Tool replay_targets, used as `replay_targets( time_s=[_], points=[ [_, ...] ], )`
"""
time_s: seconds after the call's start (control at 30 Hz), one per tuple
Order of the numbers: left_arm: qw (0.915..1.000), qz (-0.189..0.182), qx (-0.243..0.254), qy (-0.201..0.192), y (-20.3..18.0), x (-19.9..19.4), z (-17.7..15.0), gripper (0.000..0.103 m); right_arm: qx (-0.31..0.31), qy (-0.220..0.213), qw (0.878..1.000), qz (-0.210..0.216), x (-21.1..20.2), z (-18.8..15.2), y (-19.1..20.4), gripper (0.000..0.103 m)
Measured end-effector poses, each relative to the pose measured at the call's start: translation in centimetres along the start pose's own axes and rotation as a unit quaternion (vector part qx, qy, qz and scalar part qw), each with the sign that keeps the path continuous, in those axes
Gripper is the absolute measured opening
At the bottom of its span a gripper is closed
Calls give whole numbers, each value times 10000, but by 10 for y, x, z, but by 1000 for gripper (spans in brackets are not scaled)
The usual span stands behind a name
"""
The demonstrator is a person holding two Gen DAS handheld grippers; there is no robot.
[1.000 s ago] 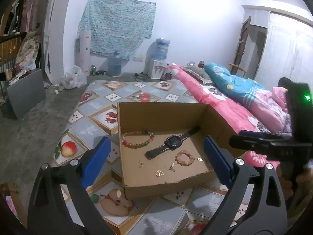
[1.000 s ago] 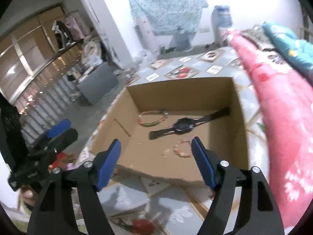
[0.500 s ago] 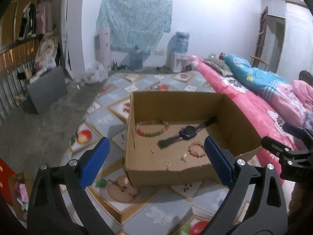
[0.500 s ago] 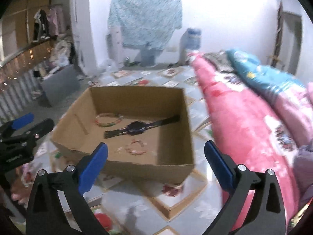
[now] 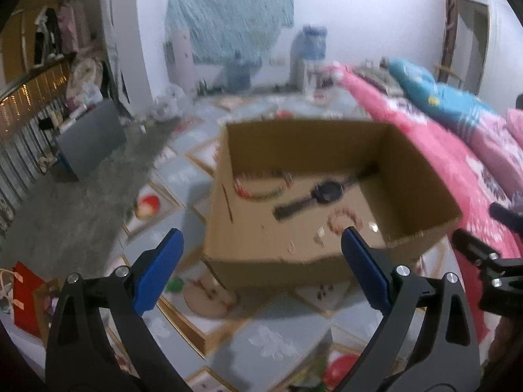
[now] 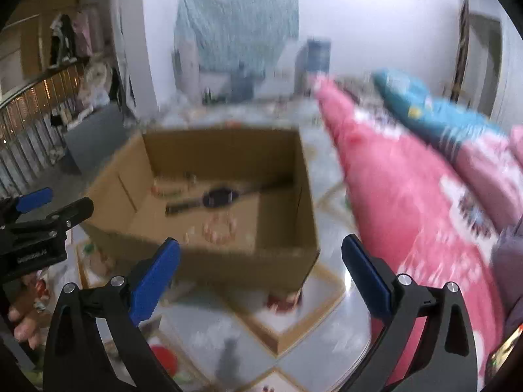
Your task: Organize jewelry
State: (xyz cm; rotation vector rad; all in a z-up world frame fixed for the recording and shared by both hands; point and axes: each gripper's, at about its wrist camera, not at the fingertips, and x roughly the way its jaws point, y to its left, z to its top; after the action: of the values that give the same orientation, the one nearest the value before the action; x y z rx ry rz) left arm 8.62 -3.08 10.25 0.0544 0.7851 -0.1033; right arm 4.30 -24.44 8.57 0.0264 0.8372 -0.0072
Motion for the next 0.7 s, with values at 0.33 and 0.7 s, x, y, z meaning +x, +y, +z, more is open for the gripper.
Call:
replay_targets(
  time_s=[0.33,0.7],
  points=[
    [9947,45,-94,1025,-12,40,-14,93,498,962,9935,346,40,-12,-7,96],
    [9912,-43,-110,1321,-14,49,-15,93,382,1109,9922,413,55,-7,13,96]
  ],
)
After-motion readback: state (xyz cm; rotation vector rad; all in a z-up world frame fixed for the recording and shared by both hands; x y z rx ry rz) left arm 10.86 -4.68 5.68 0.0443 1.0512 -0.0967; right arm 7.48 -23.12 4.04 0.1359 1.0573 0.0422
